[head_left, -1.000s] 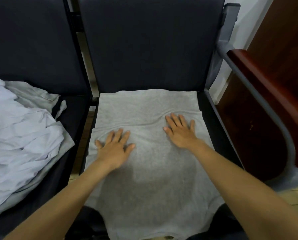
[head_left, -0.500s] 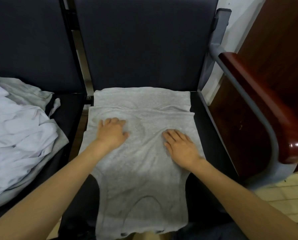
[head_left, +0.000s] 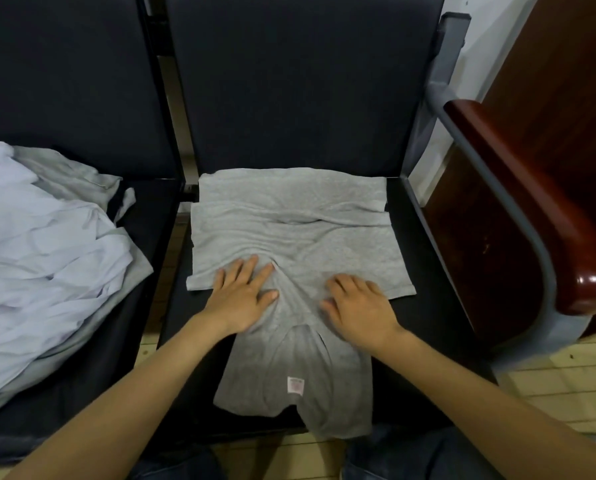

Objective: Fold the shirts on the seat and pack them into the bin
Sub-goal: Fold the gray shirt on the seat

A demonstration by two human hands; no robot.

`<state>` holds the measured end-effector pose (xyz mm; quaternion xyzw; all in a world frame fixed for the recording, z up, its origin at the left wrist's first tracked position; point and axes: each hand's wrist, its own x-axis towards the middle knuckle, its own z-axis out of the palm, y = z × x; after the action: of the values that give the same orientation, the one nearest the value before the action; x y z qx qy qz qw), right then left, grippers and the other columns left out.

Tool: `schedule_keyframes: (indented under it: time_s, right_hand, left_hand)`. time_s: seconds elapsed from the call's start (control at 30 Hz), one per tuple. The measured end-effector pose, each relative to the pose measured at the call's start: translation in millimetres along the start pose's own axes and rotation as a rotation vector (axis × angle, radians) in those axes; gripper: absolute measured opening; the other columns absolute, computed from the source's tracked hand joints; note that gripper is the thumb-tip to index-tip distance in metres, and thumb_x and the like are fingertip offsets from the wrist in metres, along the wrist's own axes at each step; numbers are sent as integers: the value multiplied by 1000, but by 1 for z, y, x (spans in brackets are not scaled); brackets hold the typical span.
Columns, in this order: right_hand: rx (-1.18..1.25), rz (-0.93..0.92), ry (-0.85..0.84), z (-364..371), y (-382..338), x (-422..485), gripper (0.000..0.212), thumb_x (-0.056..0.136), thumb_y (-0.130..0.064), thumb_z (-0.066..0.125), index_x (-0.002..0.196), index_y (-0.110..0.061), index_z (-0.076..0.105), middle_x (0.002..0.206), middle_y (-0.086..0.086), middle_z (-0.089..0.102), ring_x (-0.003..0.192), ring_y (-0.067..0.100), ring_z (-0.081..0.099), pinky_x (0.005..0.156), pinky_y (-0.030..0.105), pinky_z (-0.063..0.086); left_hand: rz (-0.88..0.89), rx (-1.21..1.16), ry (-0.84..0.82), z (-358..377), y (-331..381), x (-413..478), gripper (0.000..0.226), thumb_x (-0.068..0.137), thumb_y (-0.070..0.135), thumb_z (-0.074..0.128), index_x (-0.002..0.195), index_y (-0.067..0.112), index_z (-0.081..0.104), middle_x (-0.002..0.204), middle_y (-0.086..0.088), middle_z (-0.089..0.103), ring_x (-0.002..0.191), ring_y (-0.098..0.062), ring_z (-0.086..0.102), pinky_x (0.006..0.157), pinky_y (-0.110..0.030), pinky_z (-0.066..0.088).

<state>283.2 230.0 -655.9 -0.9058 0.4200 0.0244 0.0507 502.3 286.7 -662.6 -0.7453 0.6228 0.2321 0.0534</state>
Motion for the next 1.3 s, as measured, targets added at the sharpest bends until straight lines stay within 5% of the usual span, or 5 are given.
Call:
schedule_keyframes:
  time_s: [0.17, 0.3, 0.5, 0.97, 1.3]
  right_hand:
    - [20, 63, -156, 7, 24, 30, 59, 98, -48, 3, 153, -27, 7, 160, -9, 6, 147, 12, 4, 116, 55, 2]
    - [155, 64, -136, -3, 33, 43, 53, 103, -42, 22, 152, -28, 10, 160, -9, 3, 147, 12, -5, 115, 57, -8]
    - [171, -190, 313, -19, 1, -21, 36, 88, -34, 41, 90, -12, 69, 91, 4, 66, 83, 25, 64, 75, 36, 49]
    - [54, -123, 92, 5, -14, -102, 40, 83, -37, 57, 106, -7, 69, 102, 8, 71, 98, 24, 68, 97, 38, 47]
    - [-90, 7, 193, 22, -29, -126, 42, 37, -11, 92, 75, -15, 74, 82, 3, 69, 72, 23, 67, 66, 37, 57]
  left_hand:
    - [43, 40, 7, -16, -19, 25, 61, 98, 57, 17, 150, 35, -6, 158, 5, -17, 145, -18, -16, 117, -43, -11]
    - [-51, 165, 243, -24, -15, 20, 63, 101, 44, 29, 152, 16, 4, 159, -14, -8, 145, -33, -10, 116, -47, -7]
    - [253, -27, 569, 2, 6, -60, 29, 85, 31, 69, 104, 9, 67, 104, -11, 59, 96, -32, 57, 81, -41, 44]
    - [76, -178, 430, 49, 1, -114, 26, 97, 10, 45, 119, 8, 58, 121, -6, 60, 107, -23, 59, 83, -35, 48]
    - [-9, -15, 362, 61, 15, -149, 30, 95, 2, 46, 122, 12, 52, 125, -5, 51, 114, -22, 45, 87, -30, 42]
